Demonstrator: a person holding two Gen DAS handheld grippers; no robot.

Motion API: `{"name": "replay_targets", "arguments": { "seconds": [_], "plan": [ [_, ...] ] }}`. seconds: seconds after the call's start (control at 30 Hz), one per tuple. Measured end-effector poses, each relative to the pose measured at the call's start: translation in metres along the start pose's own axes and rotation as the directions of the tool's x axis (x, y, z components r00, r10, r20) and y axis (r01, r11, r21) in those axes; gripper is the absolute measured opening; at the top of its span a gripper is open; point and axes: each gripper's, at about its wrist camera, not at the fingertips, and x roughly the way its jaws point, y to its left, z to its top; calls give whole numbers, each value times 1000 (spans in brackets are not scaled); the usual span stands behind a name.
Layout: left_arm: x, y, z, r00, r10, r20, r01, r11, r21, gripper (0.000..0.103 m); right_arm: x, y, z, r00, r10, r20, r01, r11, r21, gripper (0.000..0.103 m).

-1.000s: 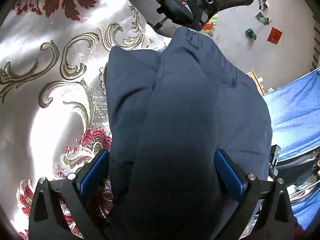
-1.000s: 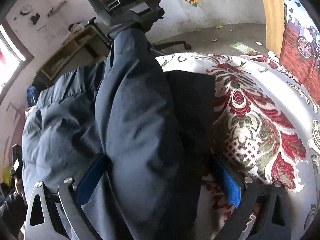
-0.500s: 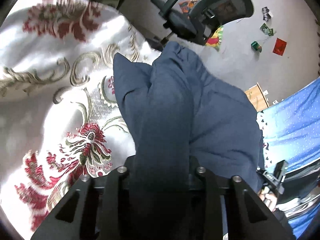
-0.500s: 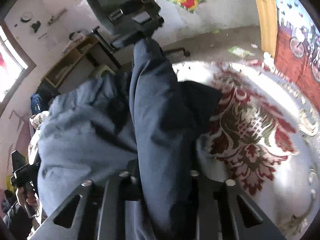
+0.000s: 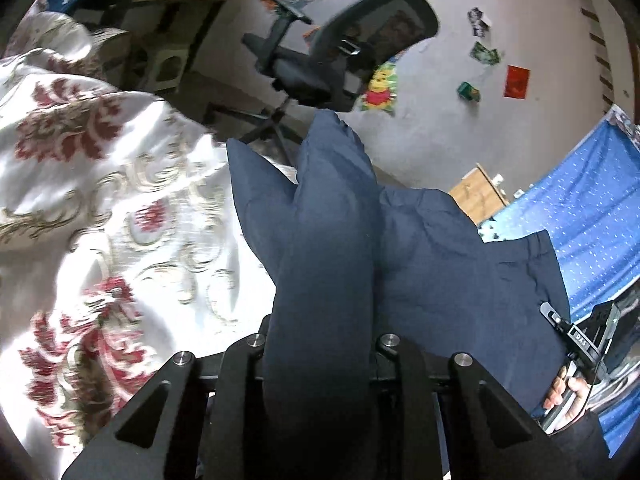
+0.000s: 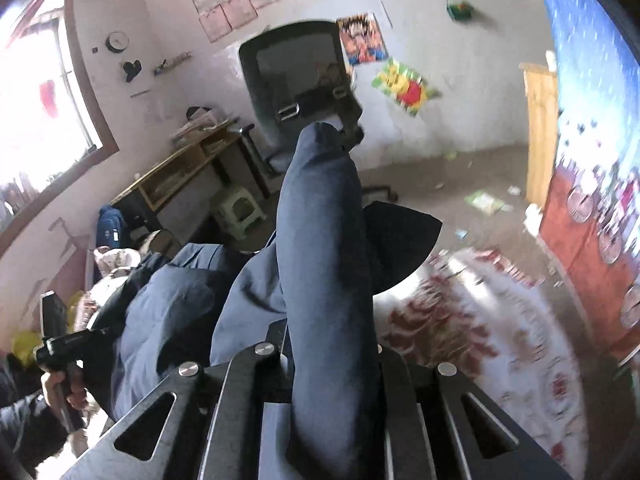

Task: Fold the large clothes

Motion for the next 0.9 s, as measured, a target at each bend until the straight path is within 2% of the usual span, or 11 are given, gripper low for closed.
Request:
{"name": "replay_targets", "arguments": {
  "seconds": [0.13,0.27,0.33,0.43,0.53,0.6,0.67,0.73,0.8,0.87,0.9],
  "plan": [
    [26,-9,2,1000,3,-18,-3,1000,19,18,9,-23,-11,999,-40,-14,41,998,43,11],
    [68,-6,-11,994,89,-70,-84,994,70,18,38,-54,-39,991,-104,-86,112,989,99,11],
    [73,-1,-19,993,101,-68,-95,992,77,19,47,-64,-52,985,-137,-106,148,983,110,12],
    [77,3,-23,992,103,-69,-97,992,81,21,49,-82,-66,982,-157,-107,170,977,126,16],
    [79,-1,-26,986,152,-68,-144,983,110,30,51,-88,-68,975,-191,-116,205,971,123,26],
    [85,-3,-26,977,204,-62,-195,973,124,43,54,-85,-69,965,-223,-136,238,965,108,57],
    [85,-4,-30,968,244,-57,-235,964,127,49,53,-83,-72,959,-252,-132,264,960,89,85],
    [80,0,-32,961,270,-52,-262,957,124,55,46,-75,-72,950,-301,-84,307,950,61,89],
    [74,-2,-36,946,323,-30,-318,941,116,69,40,-68,-73,947,-316,-59,319,947,40,94],
    [64,-6,-40,914,406,25,-406,911,69,80,34,-63,-74,950,-308,-42,309,950,33,96],
    [61,-7,-42,909,415,41,-417,907,53,82,30,-59,-74,953,-301,-29,302,953,29,97]
  ]
}}
